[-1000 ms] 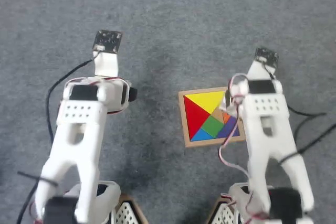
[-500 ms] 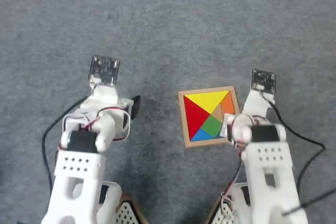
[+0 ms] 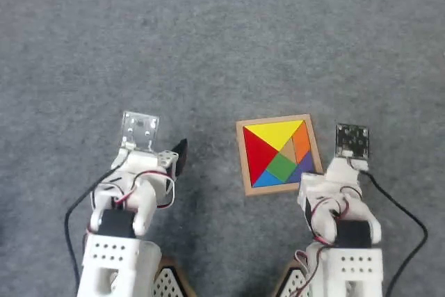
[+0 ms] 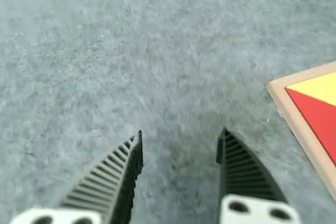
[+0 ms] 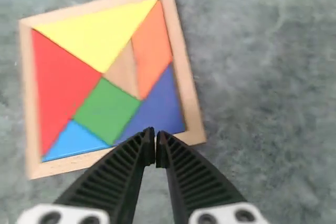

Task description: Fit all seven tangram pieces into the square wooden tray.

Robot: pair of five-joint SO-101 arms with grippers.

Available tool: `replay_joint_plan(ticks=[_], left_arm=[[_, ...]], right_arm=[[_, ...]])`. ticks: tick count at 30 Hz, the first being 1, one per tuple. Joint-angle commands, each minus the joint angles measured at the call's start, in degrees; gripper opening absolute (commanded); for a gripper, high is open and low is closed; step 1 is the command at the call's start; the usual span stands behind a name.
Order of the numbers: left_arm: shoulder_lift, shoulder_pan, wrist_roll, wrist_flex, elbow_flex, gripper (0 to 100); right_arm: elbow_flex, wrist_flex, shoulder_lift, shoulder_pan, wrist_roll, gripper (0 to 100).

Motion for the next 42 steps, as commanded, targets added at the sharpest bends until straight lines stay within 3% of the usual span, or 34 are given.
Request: replay_joint_plan(ticks=[1, 7, 14, 18, 42], left_arm=[[-6.86, -0.09, 0.62, -2.37, 1.8, 23], [-17.41, -0.18, 0.53, -2.11, 8.66, 23], [-24.62, -0.18, 0.62, 7.38, 8.22, 23], [-24.97, -0.18, 0.53, 9.23, 8.22, 23], [-24.97, -0.18, 0.62, 9.23, 8.22, 23]], right_arm=[[4.31, -0.31, -8.84, 3.47, 4.04, 0.6], [11.52, 0.04, -17.1, 5.23, 5.71, 0.6], [11.52, 3.65, -15.78, 5.23, 5.89, 0.6], [11.52, 11.21, -15.87, 5.14, 5.89, 0.6], [11.52, 11.47, -16.66, 5.05, 5.89, 0.6]])
